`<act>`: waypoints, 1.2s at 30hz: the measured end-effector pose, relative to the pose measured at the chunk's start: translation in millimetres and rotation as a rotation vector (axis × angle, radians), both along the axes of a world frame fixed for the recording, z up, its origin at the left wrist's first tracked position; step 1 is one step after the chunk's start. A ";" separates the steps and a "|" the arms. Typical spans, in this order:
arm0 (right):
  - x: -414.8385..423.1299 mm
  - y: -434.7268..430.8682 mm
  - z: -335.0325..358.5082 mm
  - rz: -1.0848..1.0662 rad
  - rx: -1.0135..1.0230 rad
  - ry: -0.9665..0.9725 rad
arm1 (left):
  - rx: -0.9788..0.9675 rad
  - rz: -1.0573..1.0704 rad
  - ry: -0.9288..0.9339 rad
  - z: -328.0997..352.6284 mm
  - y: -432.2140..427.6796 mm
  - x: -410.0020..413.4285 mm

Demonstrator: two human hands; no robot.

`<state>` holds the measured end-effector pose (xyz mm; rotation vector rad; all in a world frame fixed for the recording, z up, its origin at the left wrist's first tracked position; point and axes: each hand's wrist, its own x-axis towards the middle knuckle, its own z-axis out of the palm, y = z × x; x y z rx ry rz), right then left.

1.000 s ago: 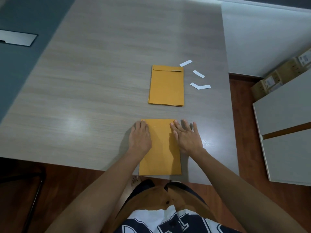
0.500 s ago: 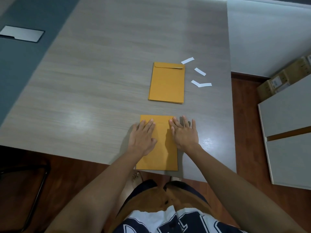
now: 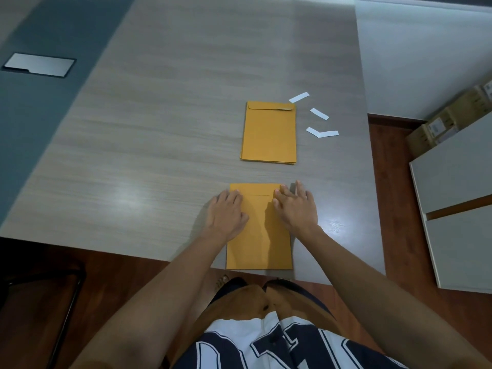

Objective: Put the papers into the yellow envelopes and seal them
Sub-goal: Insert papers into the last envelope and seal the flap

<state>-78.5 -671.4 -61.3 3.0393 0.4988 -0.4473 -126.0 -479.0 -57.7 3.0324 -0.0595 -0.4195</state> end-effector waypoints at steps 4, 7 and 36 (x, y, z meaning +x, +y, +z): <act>3.4 9.2 0.0 -0.122 0.114 -0.092 | -0.082 0.038 -0.049 -3.4 3.5 17.1; 3.5 10.8 -2.7 -0.164 0.138 -0.110 | -0.092 0.049 -0.042 -6.9 9.5 23.5; 25.1 27.8 21.6 -0.783 1.057 0.262 | -0.860 0.452 0.163 6.6 62.5 69.1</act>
